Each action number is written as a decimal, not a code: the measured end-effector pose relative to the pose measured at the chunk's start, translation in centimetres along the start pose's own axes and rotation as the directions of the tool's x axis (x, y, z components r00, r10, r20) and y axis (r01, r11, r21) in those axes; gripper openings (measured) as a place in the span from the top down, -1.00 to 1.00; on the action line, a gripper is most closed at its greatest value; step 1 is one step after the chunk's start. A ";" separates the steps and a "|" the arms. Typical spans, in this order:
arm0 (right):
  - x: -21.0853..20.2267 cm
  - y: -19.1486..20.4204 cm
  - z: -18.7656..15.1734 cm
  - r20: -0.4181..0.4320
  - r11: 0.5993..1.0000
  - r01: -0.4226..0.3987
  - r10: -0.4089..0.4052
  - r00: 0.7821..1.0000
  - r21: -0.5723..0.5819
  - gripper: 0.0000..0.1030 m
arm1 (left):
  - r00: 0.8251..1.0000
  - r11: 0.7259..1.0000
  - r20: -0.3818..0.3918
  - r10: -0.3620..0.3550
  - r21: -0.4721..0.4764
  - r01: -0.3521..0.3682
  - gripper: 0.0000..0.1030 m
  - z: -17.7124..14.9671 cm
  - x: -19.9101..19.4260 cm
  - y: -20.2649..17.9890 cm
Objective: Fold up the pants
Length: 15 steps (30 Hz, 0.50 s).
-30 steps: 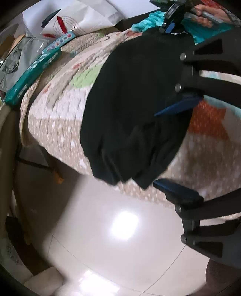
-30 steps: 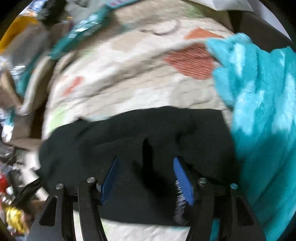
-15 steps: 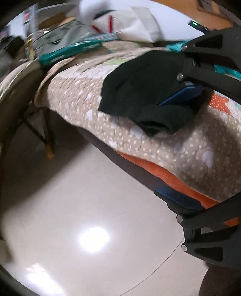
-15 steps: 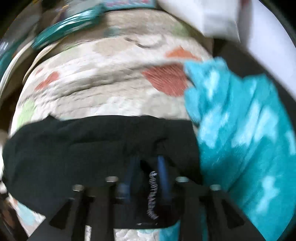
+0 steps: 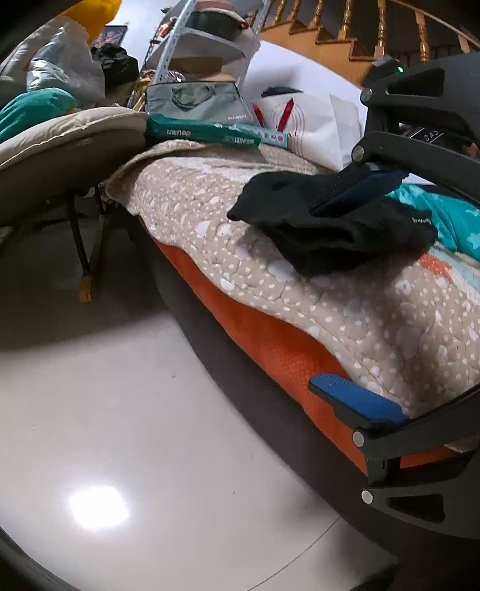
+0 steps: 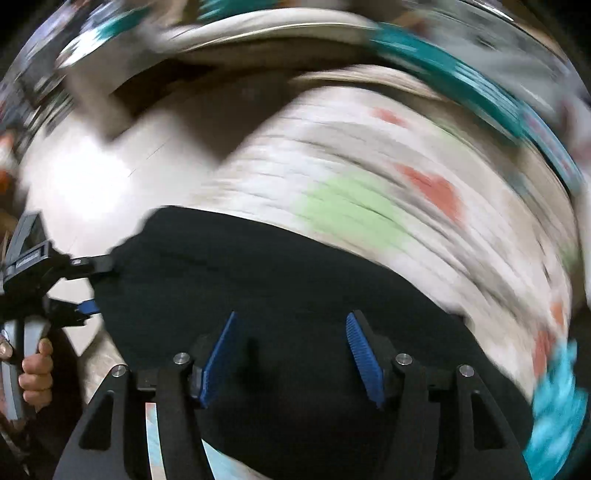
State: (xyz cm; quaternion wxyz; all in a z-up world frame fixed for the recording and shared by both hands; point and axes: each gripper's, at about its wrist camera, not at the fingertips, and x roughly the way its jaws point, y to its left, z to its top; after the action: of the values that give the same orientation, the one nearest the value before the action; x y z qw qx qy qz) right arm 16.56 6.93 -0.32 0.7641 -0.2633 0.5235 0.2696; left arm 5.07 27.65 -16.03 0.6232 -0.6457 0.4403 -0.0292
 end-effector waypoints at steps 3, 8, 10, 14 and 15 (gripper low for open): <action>1.8 4.0 2.9 -0.025 0.991 -0.010 0.006 1.000 -0.132 -0.26 | 1.000 0.999 -0.005 -0.031 -0.016 0.031 -0.65 0.3 0.1 0.3; 5.0 8.0 6.3 -0.084 0.958 0.001 -0.026 0.996 -0.285 -0.31 | 0.997 0.995 -0.011 -0.082 -0.049 0.082 -0.65 1.1 0.3 0.8; 6.2 8.8 7.1 -0.111 0.947 -0.003 -0.034 0.993 -0.321 -0.33 | 0.996 0.994 -0.015 -0.091 -0.053 0.091 -0.65 1.3 0.2 0.9; 7.9 10.7 7.5 -0.183 0.918 -0.038 -0.038 0.982 -0.394 -0.35 | 0.993 0.991 -0.011 -0.116 -0.066 0.115 -0.65 1.7 0.0 1.1; 8.1 11.1 7.4 -0.189 0.911 -0.037 -0.045 0.981 -0.411 -0.37 | 0.993 0.991 -0.009 -0.119 -0.068 0.118 -0.65 1.8 -0.1 1.3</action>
State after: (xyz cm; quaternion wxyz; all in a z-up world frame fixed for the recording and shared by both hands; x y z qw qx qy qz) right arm 16.33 21.04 -6.99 0.6370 -0.4449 0.5263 0.3454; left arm 5.38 29.28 -17.43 0.5956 -0.6910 0.4057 -0.0556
